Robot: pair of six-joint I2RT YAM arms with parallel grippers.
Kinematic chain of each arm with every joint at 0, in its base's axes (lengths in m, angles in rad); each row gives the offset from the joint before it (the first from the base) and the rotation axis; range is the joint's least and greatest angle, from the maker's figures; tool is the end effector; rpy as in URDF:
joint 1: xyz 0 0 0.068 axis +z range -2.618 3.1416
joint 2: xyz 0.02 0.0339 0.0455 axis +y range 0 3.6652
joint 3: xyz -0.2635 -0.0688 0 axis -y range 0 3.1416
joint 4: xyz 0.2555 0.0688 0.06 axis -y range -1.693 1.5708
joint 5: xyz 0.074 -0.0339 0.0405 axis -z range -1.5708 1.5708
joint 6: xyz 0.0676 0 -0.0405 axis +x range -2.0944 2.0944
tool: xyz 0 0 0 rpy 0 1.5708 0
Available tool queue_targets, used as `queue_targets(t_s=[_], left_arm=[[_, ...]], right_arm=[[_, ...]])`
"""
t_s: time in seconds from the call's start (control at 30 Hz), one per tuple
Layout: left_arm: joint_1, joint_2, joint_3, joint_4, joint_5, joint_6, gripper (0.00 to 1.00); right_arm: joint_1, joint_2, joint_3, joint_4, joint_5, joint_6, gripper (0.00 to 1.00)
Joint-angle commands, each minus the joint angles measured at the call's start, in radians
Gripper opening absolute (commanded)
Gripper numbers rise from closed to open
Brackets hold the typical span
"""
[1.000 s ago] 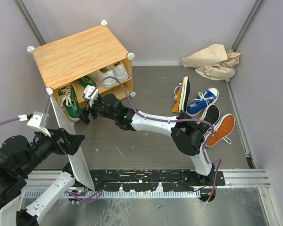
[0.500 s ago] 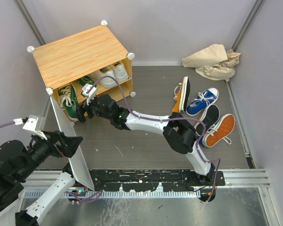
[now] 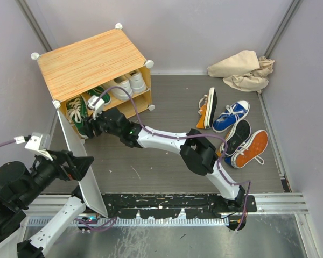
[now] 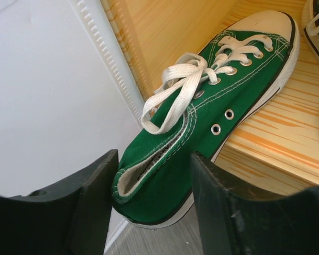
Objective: Place and organize the shoes in the shoe cabinet
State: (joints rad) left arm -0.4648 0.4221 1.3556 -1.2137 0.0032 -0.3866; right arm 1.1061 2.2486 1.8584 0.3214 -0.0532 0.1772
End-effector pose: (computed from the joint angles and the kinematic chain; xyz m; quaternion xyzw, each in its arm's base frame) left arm 0.0173 -0.0089 0.4233 0.0322 0.7983 -0.2495 0.5472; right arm 0.2592 0.5250 0.2673 -0.3436 0.6452 0.4238 0.5348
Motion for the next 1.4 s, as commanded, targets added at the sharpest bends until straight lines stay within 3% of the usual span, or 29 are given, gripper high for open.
queue_targets(t_s=[0.0,0.07,0.17,0.27,0.5,0.77,1.37], left_arm=[[-0.001,-0.013,0.026,-0.004,-0.016,-0.014,1.00],[-0.001,-0.014,0.029,-0.004,-0.019,-0.014,1.00],[-0.002,-0.014,0.036,-0.009,-0.020,-0.015,1.00],[0.000,-0.015,0.042,-0.012,-0.020,-0.017,1.00],[-0.002,-0.020,0.053,-0.016,-0.024,-0.014,1.00],[-0.002,-0.034,0.068,-0.033,-0.026,-0.016,1.00],[-0.001,-0.036,0.054,-0.045,-0.025,-0.021,1.00]], right_arm=[[0.000,-0.001,0.037,-0.030,0.053,-0.003,0.55],[0.000,0.003,0.042,-0.037,0.073,-0.011,0.42],[0.000,0.003,0.059,-0.046,0.101,-0.045,0.12],[0.000,-0.017,0.064,-0.018,0.131,-0.099,0.02],[-0.001,-0.011,0.192,0.002,0.202,-0.178,0.01],[-0.005,0.146,0.459,-0.037,0.230,-0.191,0.01],[-0.024,0.275,0.567,0.128,0.292,-0.268,0.03]])
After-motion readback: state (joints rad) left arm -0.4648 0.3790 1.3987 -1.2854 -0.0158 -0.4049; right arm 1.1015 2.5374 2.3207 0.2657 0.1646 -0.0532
